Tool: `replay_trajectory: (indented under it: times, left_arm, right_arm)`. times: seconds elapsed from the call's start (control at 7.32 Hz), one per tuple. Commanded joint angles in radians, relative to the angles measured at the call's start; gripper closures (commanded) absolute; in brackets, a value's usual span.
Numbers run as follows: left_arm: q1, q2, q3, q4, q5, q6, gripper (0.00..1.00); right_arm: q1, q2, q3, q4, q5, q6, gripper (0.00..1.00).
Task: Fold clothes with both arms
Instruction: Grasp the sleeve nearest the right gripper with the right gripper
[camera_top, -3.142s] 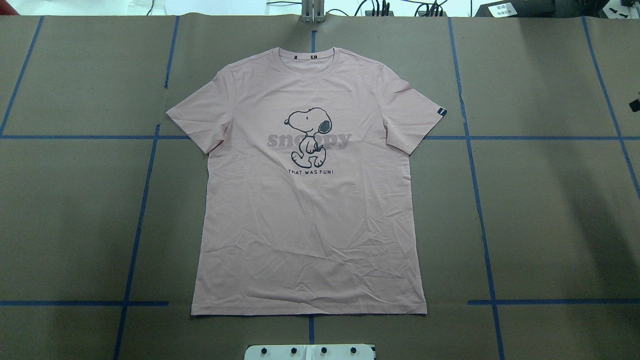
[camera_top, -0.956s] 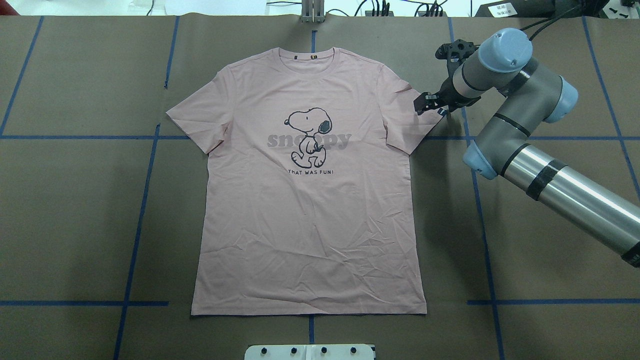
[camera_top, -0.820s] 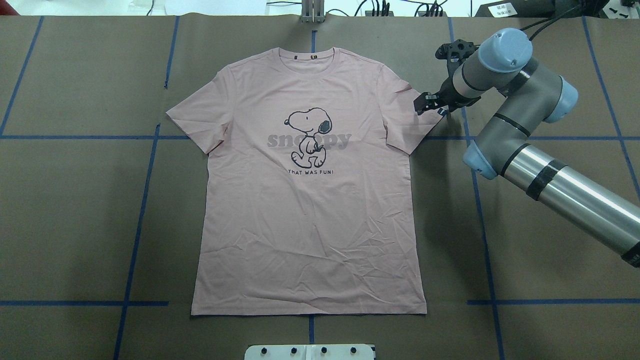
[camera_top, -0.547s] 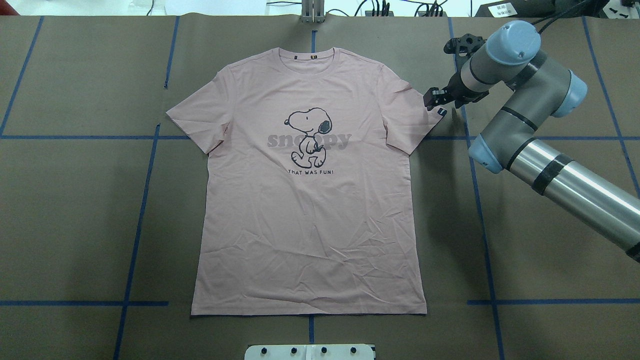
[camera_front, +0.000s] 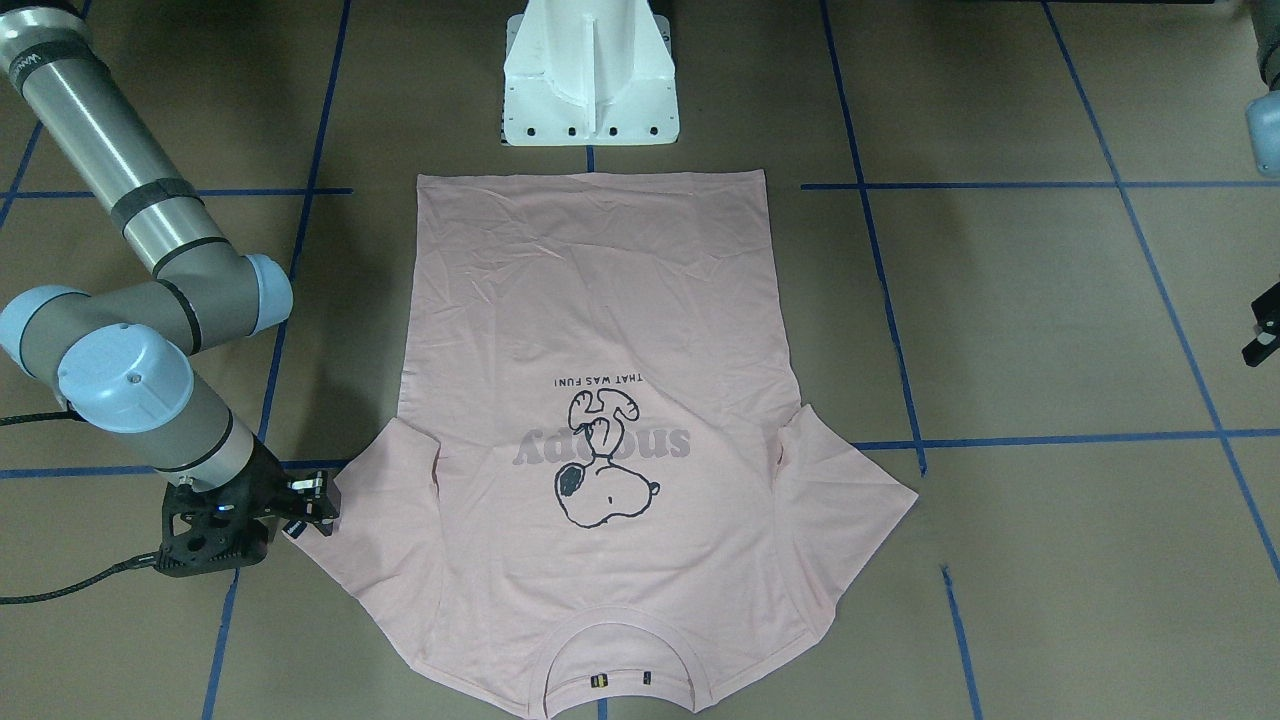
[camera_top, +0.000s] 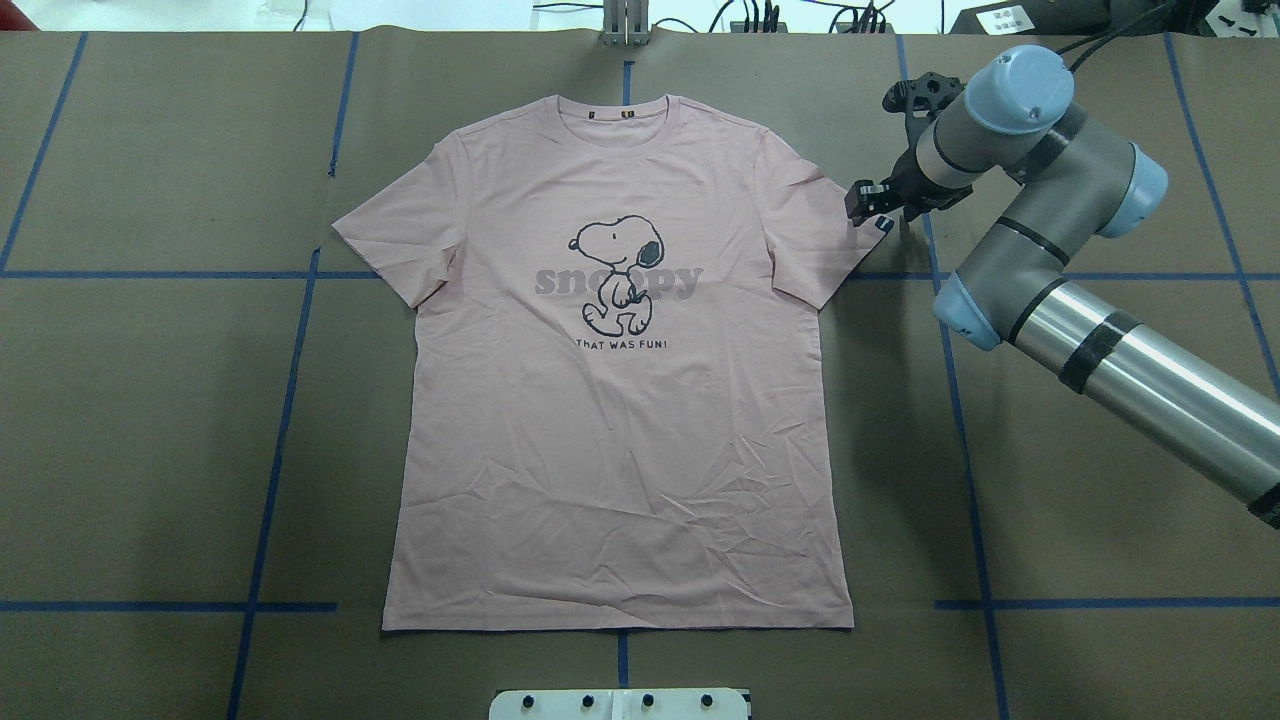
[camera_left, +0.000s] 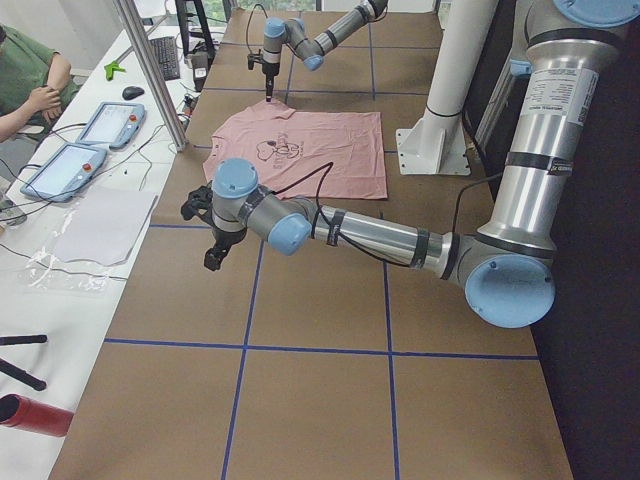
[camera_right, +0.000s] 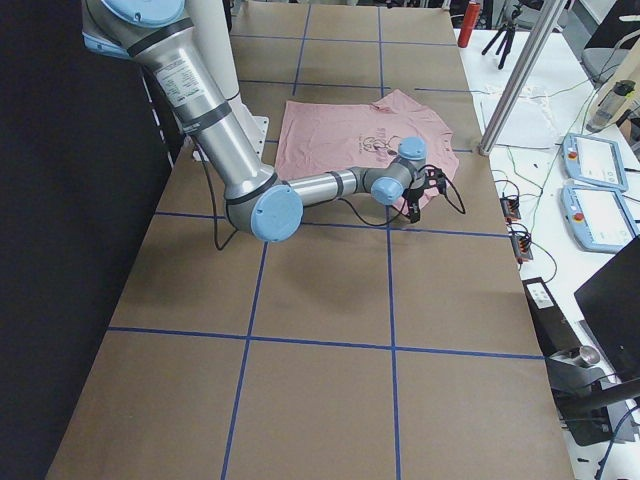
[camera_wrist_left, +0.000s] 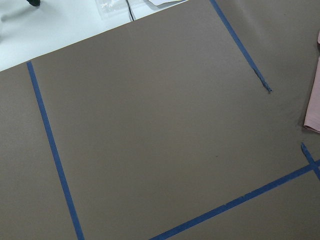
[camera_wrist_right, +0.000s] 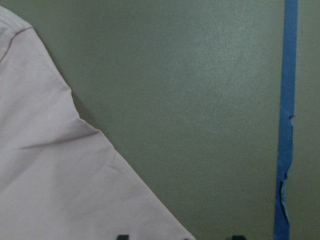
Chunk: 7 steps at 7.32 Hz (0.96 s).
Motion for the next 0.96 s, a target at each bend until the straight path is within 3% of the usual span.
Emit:
replay_trajectory:
  times: [0.0, 0.14, 0.27, 0.41, 0.82]
  left_arm:
    - [-0.002, 0.002, -0.002, 0.0, 0.0, -0.001, 0.0]
    - [-0.002, 0.002, -0.003, 0.0, 0.0, -0.001, 0.0]
    - [0.0, 0.002, -0.003, 0.0, 0.0, -0.001, 0.0]
    - [0.0, 0.002, -0.003, 0.0, 0.0, -0.001, 0.0]
    - [-0.002, 0.002, -0.003, 0.0, 0.0, -0.001, 0.01]
  right_arm:
    - [-0.004, -0.002, 0.0, 0.001, 0.003, -0.001, 0.41]
    - [-0.004, -0.002, 0.0, -0.001, 0.004, -0.001, 0.59]
    - [-0.004, -0.001, 0.0, -0.001, 0.006, -0.003, 0.85]
    - [-0.004, 0.001, 0.0, -0.001, 0.006, -0.003, 1.0]
    - [-0.001, 0.007, 0.017, -0.002, 0.016, -0.003, 1.0]
